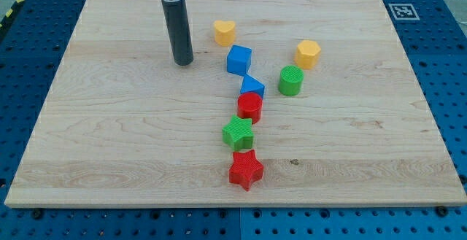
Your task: Place the red star to the right of the green star
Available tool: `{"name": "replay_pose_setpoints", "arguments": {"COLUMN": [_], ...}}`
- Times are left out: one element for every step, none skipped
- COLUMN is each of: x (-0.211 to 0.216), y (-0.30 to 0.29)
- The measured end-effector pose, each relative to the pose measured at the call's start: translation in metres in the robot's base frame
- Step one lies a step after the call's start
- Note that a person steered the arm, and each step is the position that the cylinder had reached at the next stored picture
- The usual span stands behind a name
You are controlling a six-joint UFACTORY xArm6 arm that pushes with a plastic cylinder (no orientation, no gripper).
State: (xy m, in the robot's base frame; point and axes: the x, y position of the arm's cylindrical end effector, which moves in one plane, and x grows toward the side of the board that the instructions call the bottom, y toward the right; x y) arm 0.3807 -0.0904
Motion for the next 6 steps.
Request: {"name": "replay_pose_setpoints", "arguments": {"x": [0.000, 0.000, 0.025, 0.077, 0.142, 0.178], "y": [0.000, -0.003, -0.042, -0.071, -0.065, -0.062]}}
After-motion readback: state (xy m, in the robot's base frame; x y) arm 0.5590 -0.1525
